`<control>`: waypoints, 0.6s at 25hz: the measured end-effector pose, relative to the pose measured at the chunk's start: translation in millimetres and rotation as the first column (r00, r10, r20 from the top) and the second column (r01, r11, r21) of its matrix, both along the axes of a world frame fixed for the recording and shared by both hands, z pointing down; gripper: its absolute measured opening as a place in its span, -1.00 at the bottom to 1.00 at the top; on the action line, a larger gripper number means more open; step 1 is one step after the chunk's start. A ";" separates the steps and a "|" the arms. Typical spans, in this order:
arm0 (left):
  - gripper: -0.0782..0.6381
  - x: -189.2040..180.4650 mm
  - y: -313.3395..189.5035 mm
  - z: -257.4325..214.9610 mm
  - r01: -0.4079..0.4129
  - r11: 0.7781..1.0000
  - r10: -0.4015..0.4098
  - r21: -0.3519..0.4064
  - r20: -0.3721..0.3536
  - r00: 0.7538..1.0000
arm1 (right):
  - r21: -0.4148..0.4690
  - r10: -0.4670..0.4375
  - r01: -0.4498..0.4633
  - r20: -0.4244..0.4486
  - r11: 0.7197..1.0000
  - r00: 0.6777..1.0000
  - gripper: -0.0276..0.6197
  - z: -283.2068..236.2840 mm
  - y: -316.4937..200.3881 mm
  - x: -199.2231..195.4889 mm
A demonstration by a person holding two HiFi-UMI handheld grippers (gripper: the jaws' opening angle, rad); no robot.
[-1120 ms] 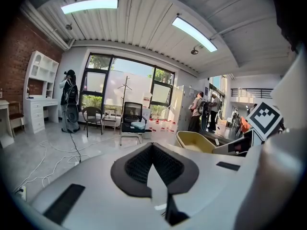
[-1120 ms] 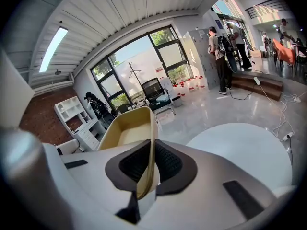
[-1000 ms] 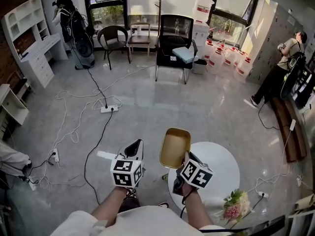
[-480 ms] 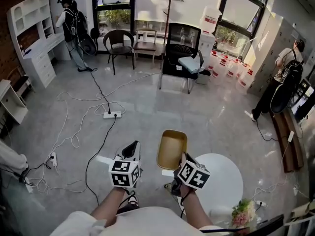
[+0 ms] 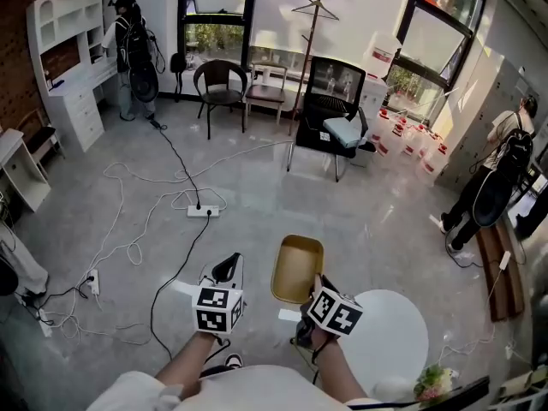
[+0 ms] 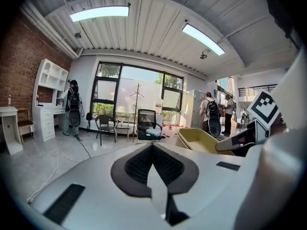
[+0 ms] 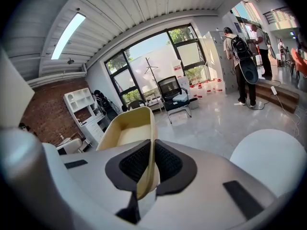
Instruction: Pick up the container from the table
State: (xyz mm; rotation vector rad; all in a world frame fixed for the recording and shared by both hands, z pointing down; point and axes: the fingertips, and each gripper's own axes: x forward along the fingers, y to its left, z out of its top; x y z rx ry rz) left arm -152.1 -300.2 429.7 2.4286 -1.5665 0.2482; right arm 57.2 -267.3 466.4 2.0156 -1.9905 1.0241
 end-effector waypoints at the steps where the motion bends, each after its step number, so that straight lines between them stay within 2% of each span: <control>1: -0.73 -6.0 -3.7 -0.1 0.004 1.000 -0.004 0.001 -0.002 1.000 | 0.000 -0.001 0.001 -0.002 1.000 1.000 -0.77 -0.3 -2.9 -5.0; 15: -0.73 -32.0 -15.6 10.5 -0.008 1.000 0.009 -0.019 0.012 1.000 | -0.018 0.006 -0.006 0.011 1.000 1.000 -0.77 8.5 -9.8 -30.8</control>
